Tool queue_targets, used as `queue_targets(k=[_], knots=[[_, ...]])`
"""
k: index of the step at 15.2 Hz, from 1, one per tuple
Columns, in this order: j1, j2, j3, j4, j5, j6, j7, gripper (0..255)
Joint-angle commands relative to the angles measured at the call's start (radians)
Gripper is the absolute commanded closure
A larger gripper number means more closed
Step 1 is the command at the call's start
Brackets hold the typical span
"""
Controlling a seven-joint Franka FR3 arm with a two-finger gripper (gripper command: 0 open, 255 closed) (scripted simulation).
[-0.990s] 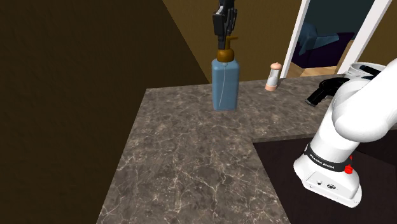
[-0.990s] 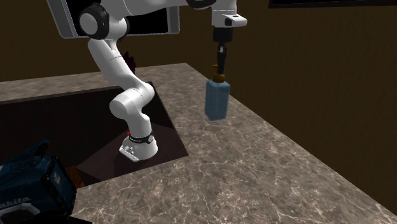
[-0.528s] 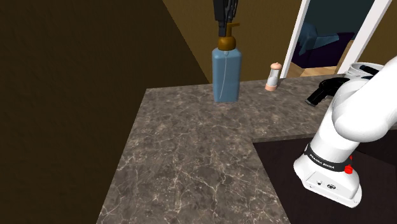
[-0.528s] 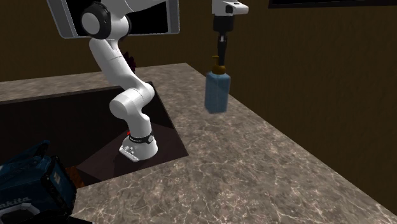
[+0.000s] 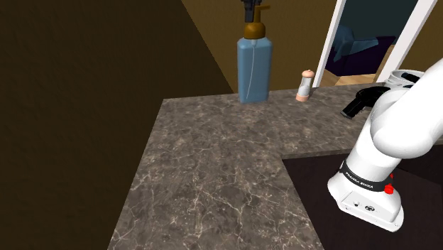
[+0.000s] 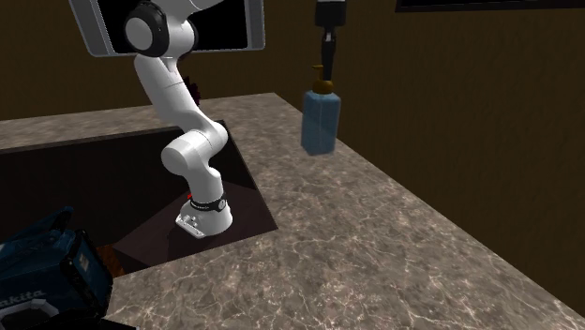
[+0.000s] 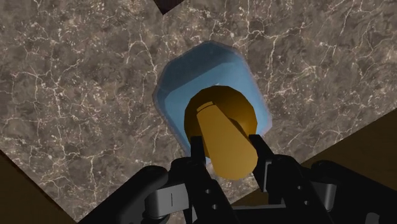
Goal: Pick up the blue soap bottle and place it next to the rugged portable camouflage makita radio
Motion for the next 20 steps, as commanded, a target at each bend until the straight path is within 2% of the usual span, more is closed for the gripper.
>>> queue_targets(k=[1,15,20], knots=[[0.000,0.017,0.002,0.046,-0.002,-0.029,0.005,255],[-0.002,0.164,0.016,0.404,-0.020,-0.241,0.034,255],[-0.032,0.019,-0.072,0.262,-0.021,-0.250,-0.086,255]])
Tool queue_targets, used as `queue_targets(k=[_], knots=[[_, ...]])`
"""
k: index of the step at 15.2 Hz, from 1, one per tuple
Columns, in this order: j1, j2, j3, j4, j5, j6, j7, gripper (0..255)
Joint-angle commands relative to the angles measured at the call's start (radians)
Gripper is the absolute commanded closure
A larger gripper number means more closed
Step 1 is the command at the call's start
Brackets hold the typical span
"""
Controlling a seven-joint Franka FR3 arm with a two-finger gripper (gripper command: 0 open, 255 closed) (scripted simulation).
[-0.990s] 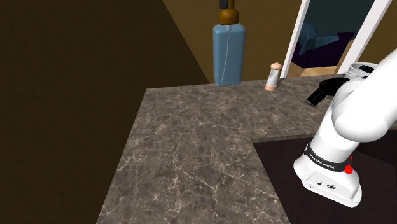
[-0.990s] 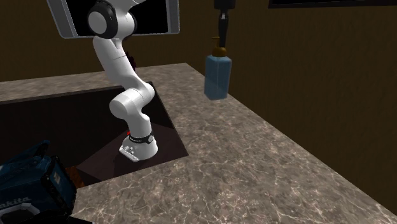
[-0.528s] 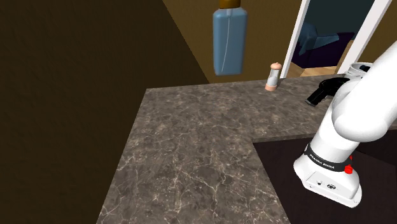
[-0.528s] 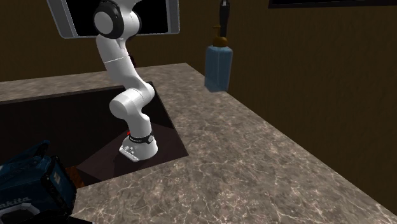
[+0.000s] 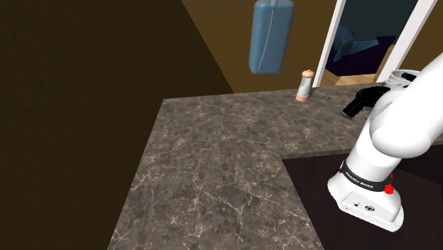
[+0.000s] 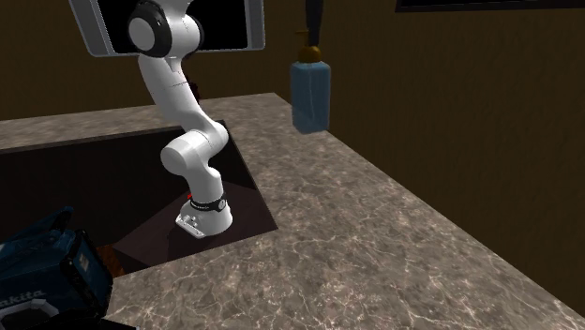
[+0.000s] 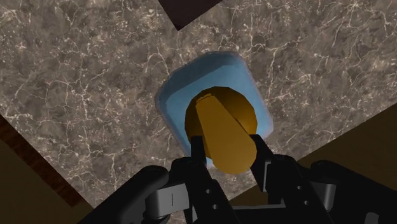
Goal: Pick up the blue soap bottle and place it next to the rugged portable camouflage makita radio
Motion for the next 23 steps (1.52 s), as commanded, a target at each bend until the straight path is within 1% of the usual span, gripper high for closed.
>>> queue_targets(k=[1,6,12,17,23], knots=[[-0.010,-0.066,-0.036,-0.072,-0.005,0.004,-0.051,255],[-0.029,-0.174,-0.124,-0.159,-0.040,-0.022,-0.168,255],[-0.045,-0.271,-0.233,-0.219,-0.108,-0.060,-0.309,255],[-0.053,-0.327,-0.326,-0.235,-0.182,-0.093,-0.432,255],[-0.055,-0.365,-0.445,-0.217,-0.282,-0.128,-0.587,255]])
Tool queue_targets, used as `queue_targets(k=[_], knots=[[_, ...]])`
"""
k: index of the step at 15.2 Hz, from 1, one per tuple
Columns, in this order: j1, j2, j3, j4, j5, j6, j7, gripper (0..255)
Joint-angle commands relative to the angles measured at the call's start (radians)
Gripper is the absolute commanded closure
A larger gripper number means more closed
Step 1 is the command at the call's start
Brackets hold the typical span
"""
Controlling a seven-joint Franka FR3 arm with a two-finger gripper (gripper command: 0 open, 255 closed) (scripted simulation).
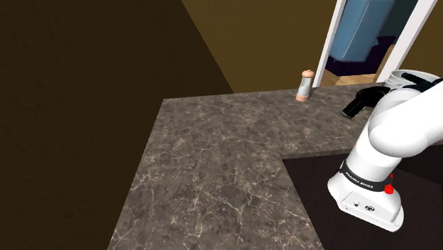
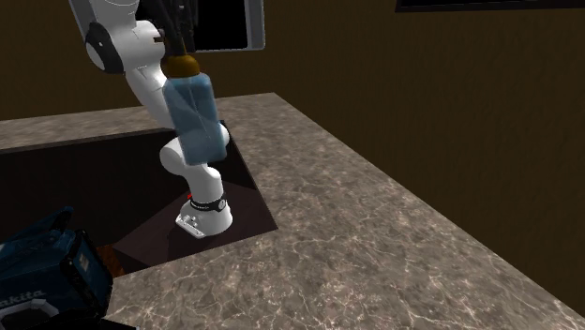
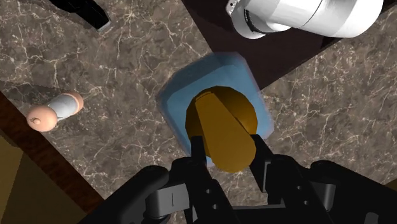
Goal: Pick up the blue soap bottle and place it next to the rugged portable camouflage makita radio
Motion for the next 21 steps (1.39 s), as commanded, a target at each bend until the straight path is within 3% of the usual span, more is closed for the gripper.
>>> queue_targets(k=[1,11,18,21], knots=[[0.000,-0.015,-0.038,0.000,-0.034,-0.006,-0.050,255],[0.037,0.003,-0.272,0.132,-0.210,-0.043,-0.337,255],[0.108,0.073,-0.485,0.293,-0.305,-0.050,-0.554,255],[0.084,0.024,-0.459,0.205,-0.313,-0.012,-0.527,255]])
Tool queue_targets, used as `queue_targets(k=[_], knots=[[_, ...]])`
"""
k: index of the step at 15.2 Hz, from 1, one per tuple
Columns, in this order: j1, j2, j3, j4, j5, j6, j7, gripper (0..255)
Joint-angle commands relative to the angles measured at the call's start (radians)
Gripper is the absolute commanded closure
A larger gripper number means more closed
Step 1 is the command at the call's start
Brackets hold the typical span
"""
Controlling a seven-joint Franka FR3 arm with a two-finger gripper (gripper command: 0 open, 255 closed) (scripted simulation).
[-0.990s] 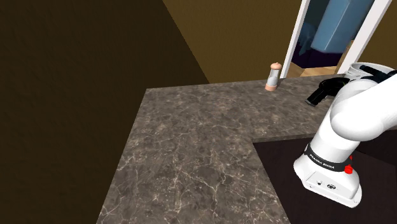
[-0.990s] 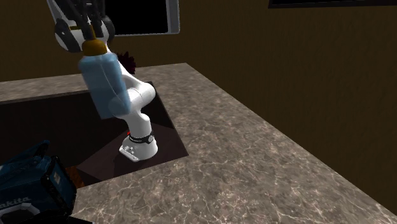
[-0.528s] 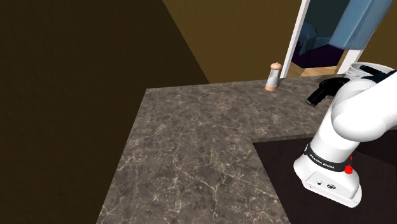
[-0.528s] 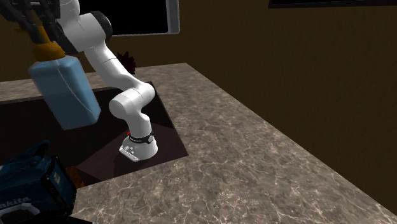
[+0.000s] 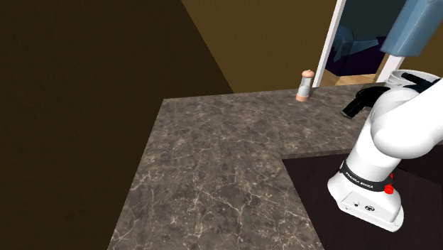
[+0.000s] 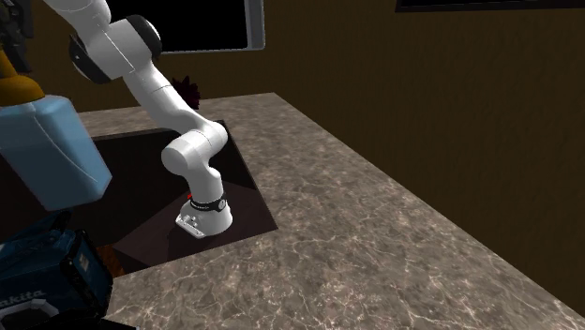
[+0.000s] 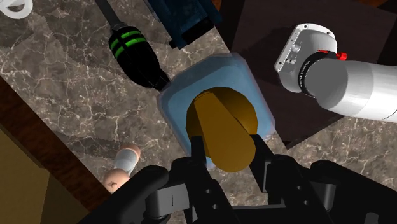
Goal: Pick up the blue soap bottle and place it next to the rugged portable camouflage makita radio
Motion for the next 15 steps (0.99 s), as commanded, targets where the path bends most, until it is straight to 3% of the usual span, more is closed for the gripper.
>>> queue_targets(k=[1,15], knots=[[-0.013,-0.029,0.011,-0.051,-0.006,0.023,0.012,255],[-0.087,-0.201,0.046,-0.379,-0.043,0.176,0.091,255]])
